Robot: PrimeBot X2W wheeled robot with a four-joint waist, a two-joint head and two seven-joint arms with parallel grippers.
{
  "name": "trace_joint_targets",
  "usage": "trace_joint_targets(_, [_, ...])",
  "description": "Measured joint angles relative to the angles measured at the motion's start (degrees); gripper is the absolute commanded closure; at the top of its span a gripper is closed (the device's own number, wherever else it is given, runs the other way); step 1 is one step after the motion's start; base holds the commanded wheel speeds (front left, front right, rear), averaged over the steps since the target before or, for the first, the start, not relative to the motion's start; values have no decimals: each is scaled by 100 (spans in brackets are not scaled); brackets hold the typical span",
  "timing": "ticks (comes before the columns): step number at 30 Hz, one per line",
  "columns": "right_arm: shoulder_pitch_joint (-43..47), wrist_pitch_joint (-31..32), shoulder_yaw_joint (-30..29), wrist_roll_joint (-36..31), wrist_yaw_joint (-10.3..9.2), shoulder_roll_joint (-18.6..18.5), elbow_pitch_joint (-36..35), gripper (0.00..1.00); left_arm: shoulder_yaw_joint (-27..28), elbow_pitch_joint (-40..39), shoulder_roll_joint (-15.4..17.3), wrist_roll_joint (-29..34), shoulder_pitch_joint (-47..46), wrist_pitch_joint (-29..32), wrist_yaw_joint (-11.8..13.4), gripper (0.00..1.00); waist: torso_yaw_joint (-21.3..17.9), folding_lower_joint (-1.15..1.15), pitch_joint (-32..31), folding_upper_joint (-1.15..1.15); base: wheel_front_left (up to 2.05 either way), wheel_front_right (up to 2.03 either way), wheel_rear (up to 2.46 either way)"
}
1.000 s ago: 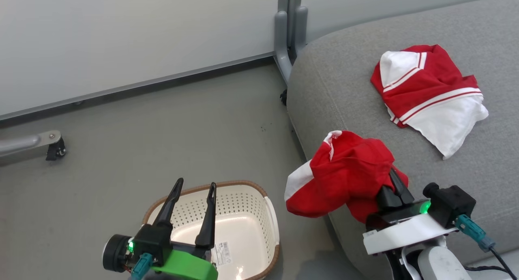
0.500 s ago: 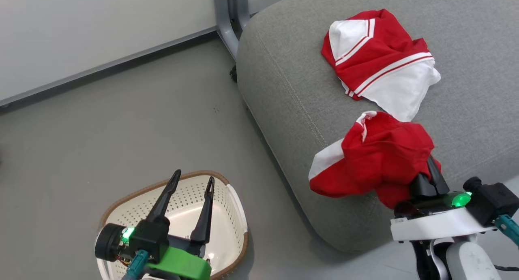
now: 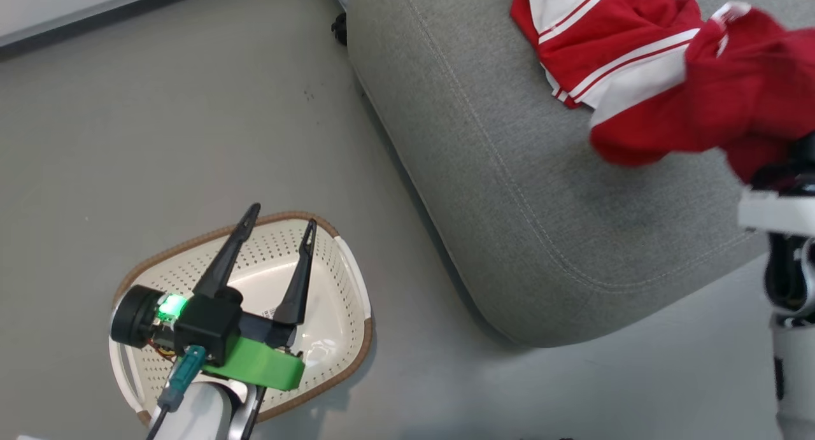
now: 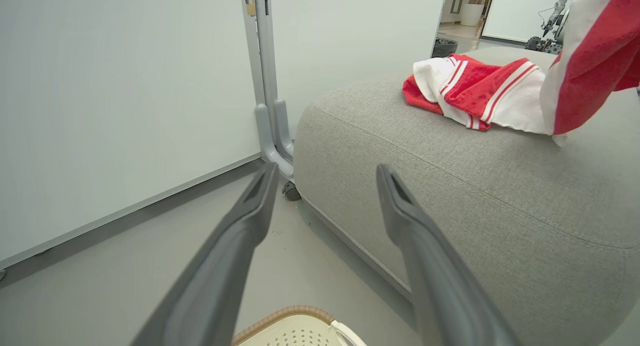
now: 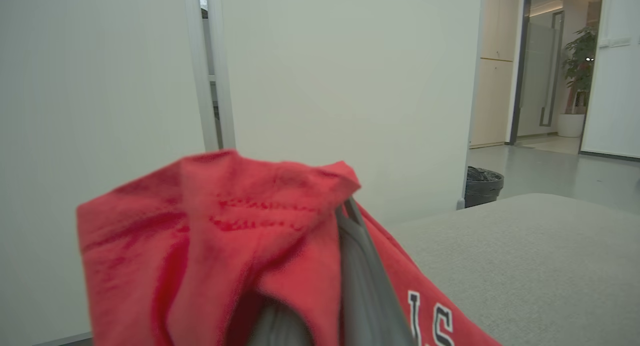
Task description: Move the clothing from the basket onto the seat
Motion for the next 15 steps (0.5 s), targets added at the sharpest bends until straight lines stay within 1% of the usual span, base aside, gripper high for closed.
trace_joint_targets(7, [-1446,1,-723,-36,1,-840,454,100,241,-75,207,41,-477,0,-98,0,254,0,733,0,0,0,0])
trace_joint_targets(9, [-1809,0,-911,-79,1,-1069,606,100,312,-108,218,43,-619,0,-114,0,348,0,923,0,0,0,0])
trace_joint_targets(12, [-2290,1,-1015,-122,2,-1303,882,100,427,-189,224,43,-779,0,-116,0,506,0,1200,0,0,0,0])
trace_joint_targets(15, [-2698,0,-1010,-167,1,-1530,1305,100,490,-203,220,52,-870,0,-144,0,682,1,1472,0,0,0,0])
